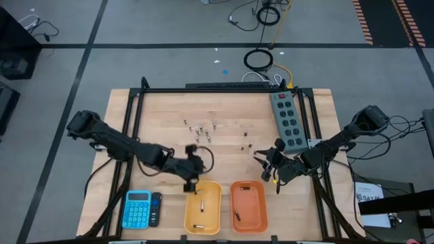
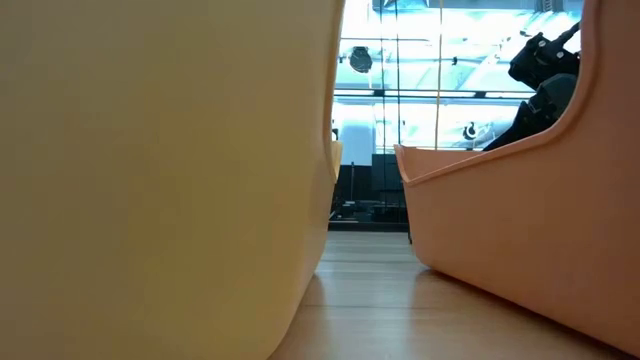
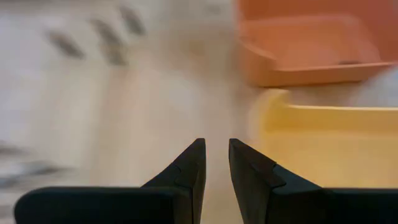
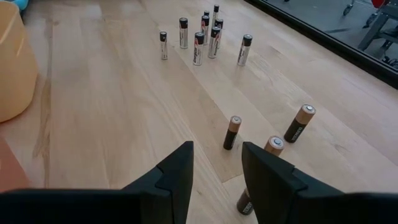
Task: Sort batteries
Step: Put the silver battery into the yellow bin
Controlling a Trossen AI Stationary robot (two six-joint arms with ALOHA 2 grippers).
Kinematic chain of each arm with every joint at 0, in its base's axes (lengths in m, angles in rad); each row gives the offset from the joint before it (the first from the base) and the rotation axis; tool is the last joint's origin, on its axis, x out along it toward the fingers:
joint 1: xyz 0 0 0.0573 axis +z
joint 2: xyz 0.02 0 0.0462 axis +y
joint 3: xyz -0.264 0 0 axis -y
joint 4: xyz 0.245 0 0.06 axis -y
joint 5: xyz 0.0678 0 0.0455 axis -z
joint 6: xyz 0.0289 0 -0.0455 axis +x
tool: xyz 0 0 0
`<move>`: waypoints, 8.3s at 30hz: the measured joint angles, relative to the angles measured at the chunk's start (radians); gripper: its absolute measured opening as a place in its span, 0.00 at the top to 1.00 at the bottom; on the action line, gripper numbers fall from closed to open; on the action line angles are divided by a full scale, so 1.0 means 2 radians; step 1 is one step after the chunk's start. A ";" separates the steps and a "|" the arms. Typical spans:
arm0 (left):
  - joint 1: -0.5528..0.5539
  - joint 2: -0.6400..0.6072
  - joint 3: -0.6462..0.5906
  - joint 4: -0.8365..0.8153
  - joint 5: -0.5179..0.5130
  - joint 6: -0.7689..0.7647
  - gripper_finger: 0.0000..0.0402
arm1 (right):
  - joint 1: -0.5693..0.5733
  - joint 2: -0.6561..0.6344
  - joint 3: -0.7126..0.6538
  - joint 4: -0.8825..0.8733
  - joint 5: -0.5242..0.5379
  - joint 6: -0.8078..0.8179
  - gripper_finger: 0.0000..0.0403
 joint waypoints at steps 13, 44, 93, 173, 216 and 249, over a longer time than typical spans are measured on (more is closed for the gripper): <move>0.090 -0.064 0.004 -0.207 -0.090 0.028 0.80 | 0.000 0.000 0.000 0.000 0.000 -0.001 0.68; 0.387 -0.064 -0.203 0.012 0.087 0.104 0.59 | 0.000 0.000 0.000 0.000 -0.011 -0.008 0.68; 0.464 -0.018 -0.211 0.190 0.130 0.171 0.91 | -0.001 0.000 0.000 0.000 -0.008 -0.005 0.68; 0.280 -0.155 -0.353 0.275 0.037 0.008 0.60 | -0.008 0.000 0.000 0.014 -0.009 -0.013 0.68; 0.344 0.055 -0.344 0.498 0.057 0.076 0.92 | -0.008 0.000 0.000 0.011 -0.011 -0.016 0.68; 0.169 -0.230 -0.277 0.223 0.238 -0.065 0.92 | -0.028 0.050 0.000 0.050 -0.027 -0.010 0.68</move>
